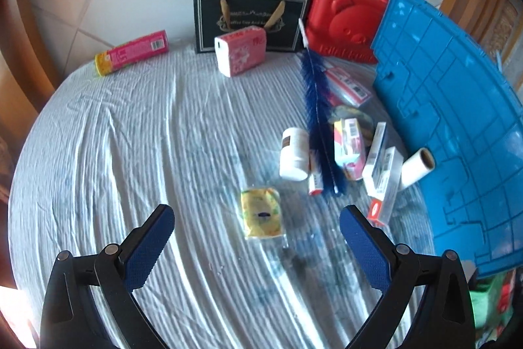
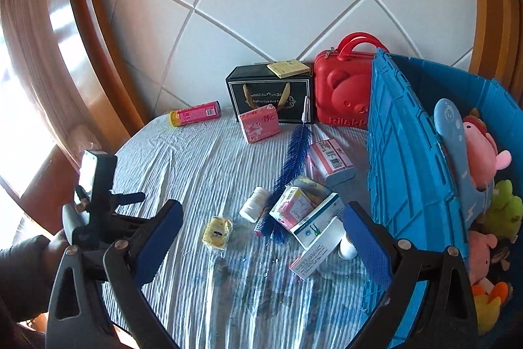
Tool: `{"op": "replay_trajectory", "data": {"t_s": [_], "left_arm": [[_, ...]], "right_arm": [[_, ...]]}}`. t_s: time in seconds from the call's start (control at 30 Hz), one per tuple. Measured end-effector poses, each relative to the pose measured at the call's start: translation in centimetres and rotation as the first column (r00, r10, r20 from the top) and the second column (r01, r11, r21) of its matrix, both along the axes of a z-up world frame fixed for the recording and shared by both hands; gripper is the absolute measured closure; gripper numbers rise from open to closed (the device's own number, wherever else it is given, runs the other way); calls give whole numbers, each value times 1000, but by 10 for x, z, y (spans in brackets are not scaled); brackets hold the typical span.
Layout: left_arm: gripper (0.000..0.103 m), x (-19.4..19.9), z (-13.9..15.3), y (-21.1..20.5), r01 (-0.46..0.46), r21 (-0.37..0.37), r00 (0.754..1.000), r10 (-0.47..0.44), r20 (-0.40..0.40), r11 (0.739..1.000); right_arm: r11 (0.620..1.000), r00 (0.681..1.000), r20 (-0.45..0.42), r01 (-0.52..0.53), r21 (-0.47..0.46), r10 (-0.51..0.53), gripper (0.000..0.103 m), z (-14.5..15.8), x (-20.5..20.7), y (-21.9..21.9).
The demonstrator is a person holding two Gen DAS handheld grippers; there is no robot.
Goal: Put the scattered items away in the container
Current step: 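Move both grippers back from the crate toward the remaining bed items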
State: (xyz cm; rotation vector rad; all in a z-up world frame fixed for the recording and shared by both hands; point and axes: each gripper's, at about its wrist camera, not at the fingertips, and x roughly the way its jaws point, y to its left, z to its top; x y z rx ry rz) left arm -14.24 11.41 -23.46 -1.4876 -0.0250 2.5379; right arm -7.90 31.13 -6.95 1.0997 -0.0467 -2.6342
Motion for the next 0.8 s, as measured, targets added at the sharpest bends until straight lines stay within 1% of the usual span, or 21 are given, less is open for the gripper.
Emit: {"op": "replay_trajectory", "data": {"t_s": [0.13, 0.23, 0.33, 0.53, 0.6, 0.8], "left_arm": [[4, -9, -54, 9, -5, 7, 998, 5, 63, 1000], [5, -18, -81, 16, -9, 17, 996, 7, 91, 1000], [6, -28, -103, 23, -4, 2, 993, 4, 121, 1000], [6, -43, -133, 26, -5, -21, 987, 8, 158, 1000], [7, -45, -141, 28, 6, -33, 986, -1, 168, 999], [10, -40, -154, 34, 44, -71, 986, -32, 164, 997]], "right_arm": [[999, 1000, 26, 15, 50, -17, 4, -18, -3, -5], [997, 997, 74, 31, 76, -37, 4, -42, 1, -5], [993, 992, 107, 58, 101, -69, 4, -65, 6, -4], [979, 976, 146, 138, 151, -160, 4, -113, -3, -1], [976, 969, 160, 167, 140, -189, 4, -131, -11, 1], [955, 934, 216, 256, 147, -283, 4, -200, -39, 4]]}}
